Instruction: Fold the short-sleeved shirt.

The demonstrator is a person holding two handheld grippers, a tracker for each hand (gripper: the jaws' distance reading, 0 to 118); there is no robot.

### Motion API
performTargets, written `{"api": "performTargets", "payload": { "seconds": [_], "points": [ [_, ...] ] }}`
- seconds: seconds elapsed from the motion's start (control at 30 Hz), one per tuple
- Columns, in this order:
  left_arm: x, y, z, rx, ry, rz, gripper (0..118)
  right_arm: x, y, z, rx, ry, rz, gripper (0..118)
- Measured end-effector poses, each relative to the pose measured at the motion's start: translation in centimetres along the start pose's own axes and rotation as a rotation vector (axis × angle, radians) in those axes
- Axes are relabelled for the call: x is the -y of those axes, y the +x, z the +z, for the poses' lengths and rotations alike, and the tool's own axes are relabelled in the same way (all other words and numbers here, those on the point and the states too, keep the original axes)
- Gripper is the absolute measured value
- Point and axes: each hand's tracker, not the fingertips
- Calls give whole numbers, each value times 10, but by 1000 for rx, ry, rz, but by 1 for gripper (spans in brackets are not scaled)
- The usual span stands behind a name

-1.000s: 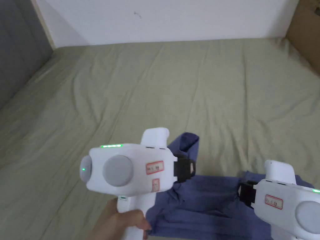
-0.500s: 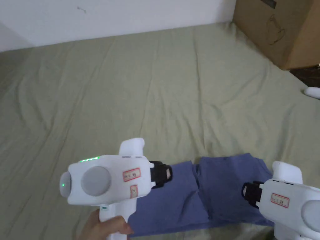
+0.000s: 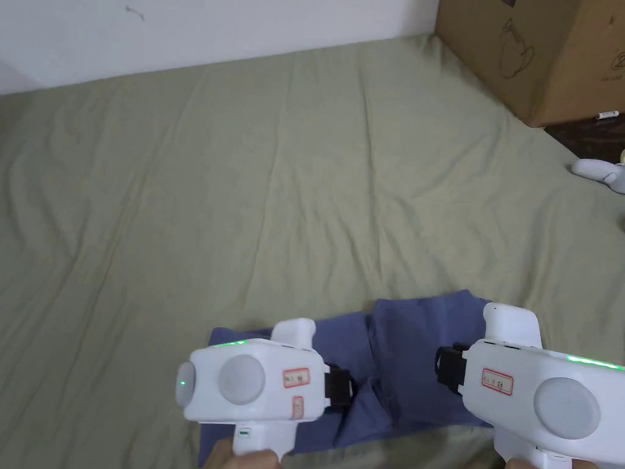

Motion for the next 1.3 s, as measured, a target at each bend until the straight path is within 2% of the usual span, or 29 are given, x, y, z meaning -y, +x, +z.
{"api": "performTargets", "payload": {
  "seconds": [0.1,0.33,0.47,0.63,0.7,0.8,0.9,1.07,1.1,1.13,1.17,1.23,1.27,1.3],
  "points": [
    [5,16,2,-6,12,-50,1,0,3,3,7,2,4,0],
    [9,17,-3,34,-8,-26,1,1,8,2,23,-4,-3,0],
    [15,27,-10,49,-37,-45,1,1,9,2,31,-7,-4,0],
    [23,34,-17,144,-87,-79,1,-2,4,5,39,-7,2,0],
    [22,30,-8,129,-69,-76,1,-3,0,8,43,-2,13,0],
    [15,3,29,179,15,-28,1,-6,-7,10,41,3,28,0],
    [11,-50,77,205,133,88,1,-8,-18,8,40,5,54,0],
    [22,-143,136,155,246,275,1,-6,-37,1,7,-14,93,0],
    [25,-151,141,142,261,286,5,-5,-41,-2,4,-19,100,0],
    [29,-158,143,151,275,282,17,-4,-45,-4,4,-25,111,0],
    [32,-164,143,158,276,274,47,-3,-49,-6,11,-30,122,0],
    [32,-176,138,178,280,282,87,-1,-56,-8,21,-26,134,0],
    [32,-176,132,201,249,315,102,-1,-57,-8,14,-31,140,0],
    [33,-178,125,220,232,343,106,0,-59,-8,7,-37,143,0]
  ]
}}
